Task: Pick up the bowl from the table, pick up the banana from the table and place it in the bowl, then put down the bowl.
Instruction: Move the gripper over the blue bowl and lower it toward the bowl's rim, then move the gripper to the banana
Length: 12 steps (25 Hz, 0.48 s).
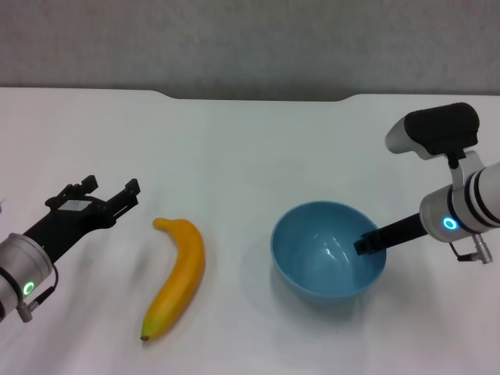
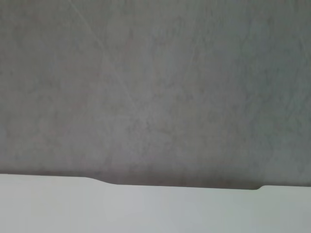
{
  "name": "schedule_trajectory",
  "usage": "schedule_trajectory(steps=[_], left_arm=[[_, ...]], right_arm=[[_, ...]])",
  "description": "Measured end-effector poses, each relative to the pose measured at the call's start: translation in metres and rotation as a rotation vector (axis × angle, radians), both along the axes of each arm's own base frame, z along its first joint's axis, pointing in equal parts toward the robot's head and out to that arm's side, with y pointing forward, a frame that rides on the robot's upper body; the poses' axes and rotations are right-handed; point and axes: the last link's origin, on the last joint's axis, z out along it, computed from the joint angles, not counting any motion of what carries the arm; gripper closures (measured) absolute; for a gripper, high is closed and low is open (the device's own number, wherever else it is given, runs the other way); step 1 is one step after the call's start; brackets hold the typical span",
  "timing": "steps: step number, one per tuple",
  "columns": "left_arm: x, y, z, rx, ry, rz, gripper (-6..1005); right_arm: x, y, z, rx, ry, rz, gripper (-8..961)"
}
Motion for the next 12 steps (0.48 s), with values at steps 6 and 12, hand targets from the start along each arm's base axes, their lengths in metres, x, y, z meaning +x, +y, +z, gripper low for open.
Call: schedule_trajectory(steps=[6,12], left_arm=[[-0.0024,-0.0017,0.0008,0.003,-0.001,0.007,139],[-0.0064,-0.002,0.0008,0.002,0.007,0.02,139]], right_arm=[[0.0003,0.001,0.0008,0.005,-0.003,0.03,728],[0.0013,0.0029,0.0014,0.027,-0.002,0.036,926]])
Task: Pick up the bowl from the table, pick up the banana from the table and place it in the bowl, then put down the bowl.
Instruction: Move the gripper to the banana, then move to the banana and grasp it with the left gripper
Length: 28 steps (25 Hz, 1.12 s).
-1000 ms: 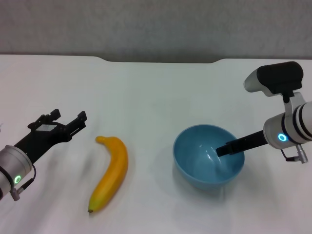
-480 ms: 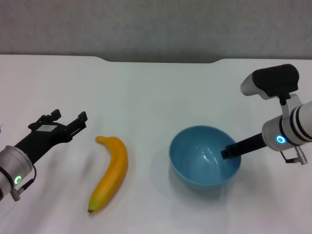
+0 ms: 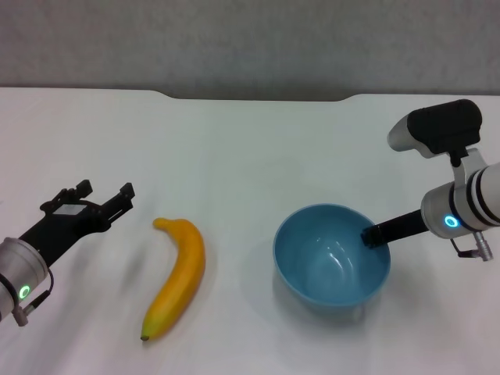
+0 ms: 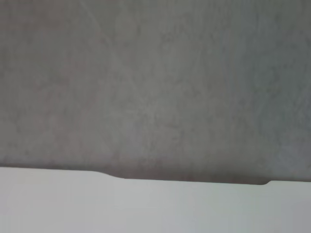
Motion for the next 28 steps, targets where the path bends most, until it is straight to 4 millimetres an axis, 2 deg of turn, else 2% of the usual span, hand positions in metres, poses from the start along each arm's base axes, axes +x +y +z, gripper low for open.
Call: schedule_trajectory(steps=[8,12,16,21,28], left_arm=[[0.009,0.002,-0.001,-0.047,-0.051,-0.013,139],[0.027,0.007,0.0,-0.154,-0.05,-0.058,140],[0.043,0.013,0.003,-0.273,-0.002,-0.03,140],[0.057,0.015,-0.009,-0.341,0.135,0.0,140],[0.07,0.016,-0.02,-0.412,0.166,0.108,140]], right_arm=[[0.004,-0.002,0.01,0.07,0.037,0.014,931],[0.008,-0.005,0.02,0.111,0.053,0.018,930],[0.008,-0.005,0.023,0.123,0.058,0.02,928],[0.005,-0.004,0.025,0.13,0.062,0.028,926],[0.001,-0.001,0.029,0.147,0.07,0.042,924]])
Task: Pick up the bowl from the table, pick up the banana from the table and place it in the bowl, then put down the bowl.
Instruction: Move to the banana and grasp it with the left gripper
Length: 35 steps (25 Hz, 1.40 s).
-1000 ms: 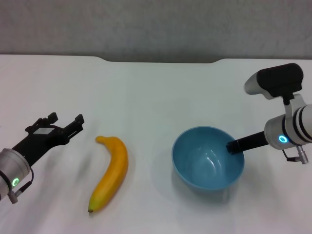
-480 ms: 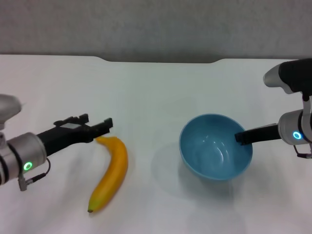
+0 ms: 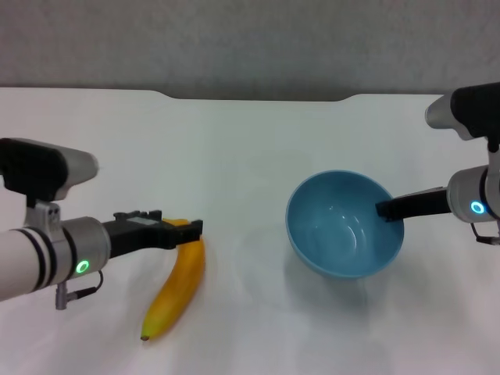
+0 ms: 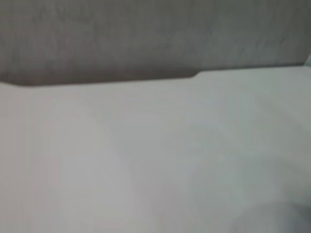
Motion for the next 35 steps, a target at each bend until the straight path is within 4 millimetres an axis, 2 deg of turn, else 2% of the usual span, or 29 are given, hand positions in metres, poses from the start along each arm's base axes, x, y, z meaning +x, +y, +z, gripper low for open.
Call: schedule_trajectory(steps=[5,13,21,35], left_arm=[[0.003,-0.001,-0.011,-0.036,0.027,0.065,144],[0.003,0.003,-0.015,-0.073,0.082,0.113,154],[0.008,0.001,-0.022,-0.096,0.073,0.119,165],[-0.008,0.007,-0.039,-0.103,0.136,0.148,183]], right_arm=[[-0.008,0.005,0.006,0.023,0.008,0.021,922],[-0.021,0.014,0.022,0.061,0.026,0.046,919],[-0.007,0.008,0.027,0.075,0.034,0.003,916],[-0.009,0.007,0.024,0.047,0.008,0.017,911]])
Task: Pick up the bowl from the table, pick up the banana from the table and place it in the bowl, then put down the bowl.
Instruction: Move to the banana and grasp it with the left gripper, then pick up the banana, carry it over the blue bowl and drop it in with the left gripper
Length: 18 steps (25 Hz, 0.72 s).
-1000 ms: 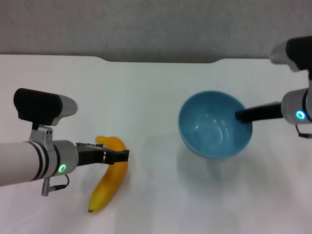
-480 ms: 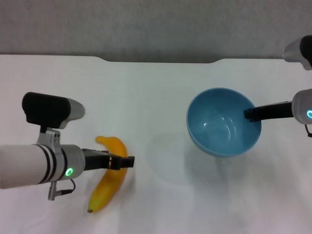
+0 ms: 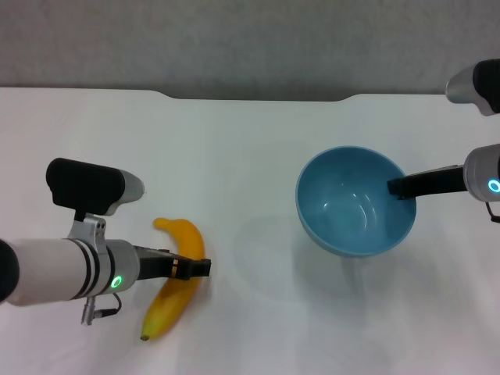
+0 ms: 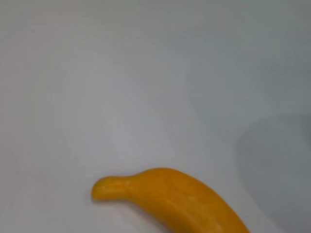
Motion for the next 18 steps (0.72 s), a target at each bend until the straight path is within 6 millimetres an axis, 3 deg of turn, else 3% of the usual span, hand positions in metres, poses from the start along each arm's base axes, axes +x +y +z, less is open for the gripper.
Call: schedule_trajectory(steps=[18], left_arm=[[-0.01,0.001,0.0,0.019,0.016,0.017,206]], right_arm=[[0.0,-0.001,-0.001,-0.004,0.001,0.001,904]])
